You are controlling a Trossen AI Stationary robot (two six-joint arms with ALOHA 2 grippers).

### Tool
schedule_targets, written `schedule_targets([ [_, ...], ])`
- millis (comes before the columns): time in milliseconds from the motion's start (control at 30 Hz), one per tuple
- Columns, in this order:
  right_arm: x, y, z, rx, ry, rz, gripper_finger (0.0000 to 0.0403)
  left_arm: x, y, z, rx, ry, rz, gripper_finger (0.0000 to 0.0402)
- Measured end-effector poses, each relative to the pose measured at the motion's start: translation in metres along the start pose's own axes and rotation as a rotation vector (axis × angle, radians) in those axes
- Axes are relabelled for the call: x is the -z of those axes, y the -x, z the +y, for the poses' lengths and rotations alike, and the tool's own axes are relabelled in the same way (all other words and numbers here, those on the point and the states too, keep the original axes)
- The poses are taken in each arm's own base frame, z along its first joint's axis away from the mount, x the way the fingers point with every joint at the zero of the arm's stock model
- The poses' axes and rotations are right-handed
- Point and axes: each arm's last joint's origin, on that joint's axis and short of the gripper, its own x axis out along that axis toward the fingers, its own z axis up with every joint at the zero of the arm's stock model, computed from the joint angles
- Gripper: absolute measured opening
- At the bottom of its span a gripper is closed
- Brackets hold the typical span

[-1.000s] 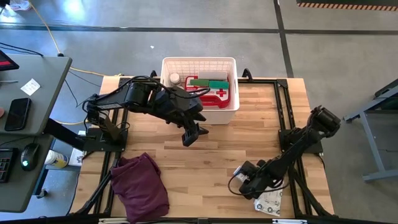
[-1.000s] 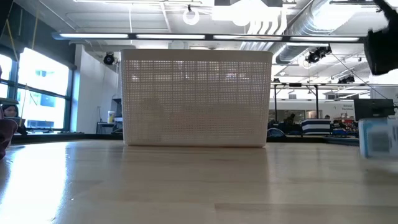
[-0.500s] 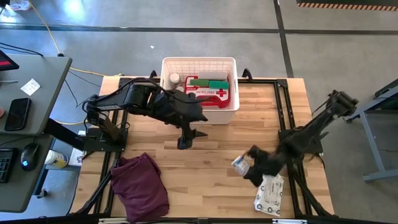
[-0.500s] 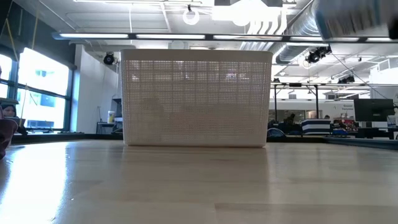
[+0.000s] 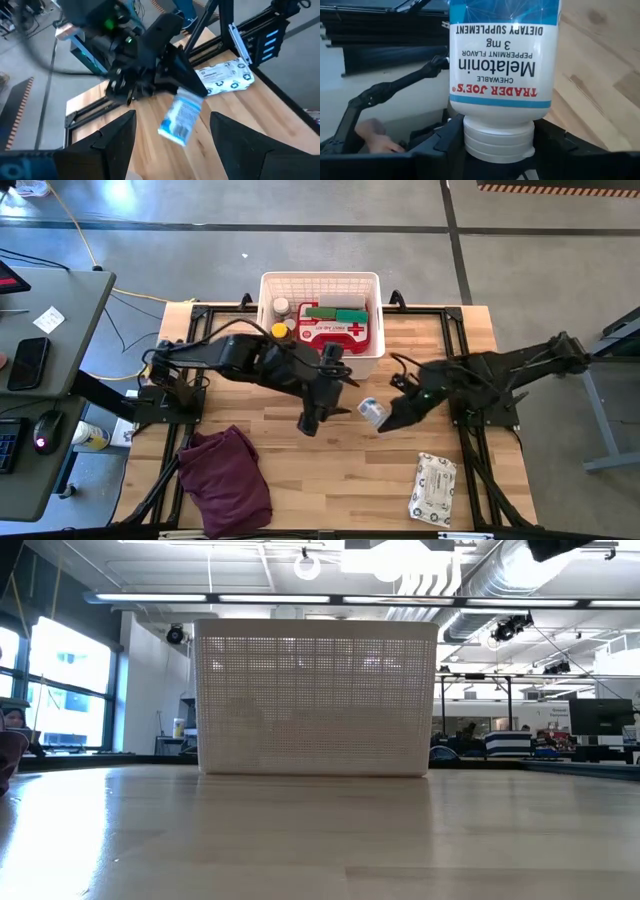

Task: Pick & place medical supplies in basket/bin
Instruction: Put the white medicine bottle into the white bin

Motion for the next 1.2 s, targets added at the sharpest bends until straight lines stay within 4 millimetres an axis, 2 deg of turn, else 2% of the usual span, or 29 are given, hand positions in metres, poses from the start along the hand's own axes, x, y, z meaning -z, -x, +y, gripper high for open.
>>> schedule_targets([
  [233, -0.036, -0.013, 0.016, 0.001, 0.072, 0.036, 0.0170, 0.008, -0.023, -0.006, 0.025, -0.033, 0.073, 0.0285],
  [433, -0.056, -0.010, 0.029, -0.037, 0.105, 0.028, 0.0169, 0.018, -0.029, -0.010, 0.061, -0.048, 0.177, 0.0285],
  [567, -0.059, -0.011, 0.037, -0.051, 0.126, 0.026, 0.0169, 0.022, -0.036, -0.011, 0.022, -0.075, 0.218, 0.0285],
  [867, -0.061, -0.018, 0.037, -0.062, 0.130, 0.067, 0.0169, 0.032, -0.054, -0.015, -0.001, -0.104, 0.314, 0.0285],
  [1200, -0.062, -0.018, 0.038, -0.070, 0.142, 0.058, 0.0169, 0.029, -0.053, -0.017, -0.012, -0.100, 0.304, 0.0274],
])
